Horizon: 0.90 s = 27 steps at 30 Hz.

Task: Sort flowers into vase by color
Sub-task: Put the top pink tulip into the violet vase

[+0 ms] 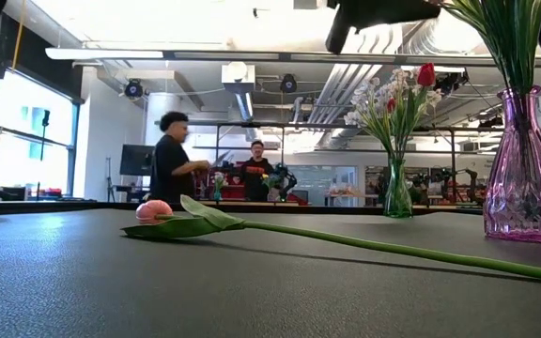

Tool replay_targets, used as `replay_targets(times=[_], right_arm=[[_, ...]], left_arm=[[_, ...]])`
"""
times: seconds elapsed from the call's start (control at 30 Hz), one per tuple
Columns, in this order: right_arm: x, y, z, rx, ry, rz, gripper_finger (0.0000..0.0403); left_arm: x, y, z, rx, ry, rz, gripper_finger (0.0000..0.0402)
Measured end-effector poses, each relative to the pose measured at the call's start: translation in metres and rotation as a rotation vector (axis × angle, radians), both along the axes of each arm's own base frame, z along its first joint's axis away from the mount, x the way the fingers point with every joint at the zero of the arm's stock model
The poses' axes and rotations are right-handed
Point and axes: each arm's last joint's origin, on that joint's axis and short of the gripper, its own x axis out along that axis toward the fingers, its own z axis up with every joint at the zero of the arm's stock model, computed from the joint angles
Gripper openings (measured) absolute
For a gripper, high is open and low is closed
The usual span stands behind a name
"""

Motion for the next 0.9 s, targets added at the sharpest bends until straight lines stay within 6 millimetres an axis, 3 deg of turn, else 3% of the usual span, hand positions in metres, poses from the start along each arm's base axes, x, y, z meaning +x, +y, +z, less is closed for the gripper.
replay_targets(times=[0.43, 0.7, 0.9], right_arm=[[0.008, 0.008, -0.024, -0.133, 0.026, -0.047, 0.0000], [0.010, 0.008, -0.038, -0.124, 0.041, -0.094, 0.0000], [0.010, 0.007, -0.031, -0.088, 0.041, -0.090, 0.0000]], left_arm=[[0.007, 0.031, 0.000, 0.003, -0.028, 0.037, 0.0121], [0.007, 0.032, 0.000, 0.002, -0.033, 0.036, 0.0121], [0.007, 0.033, 0.000, 0.016, -0.034, 0.032, 0.0121]])
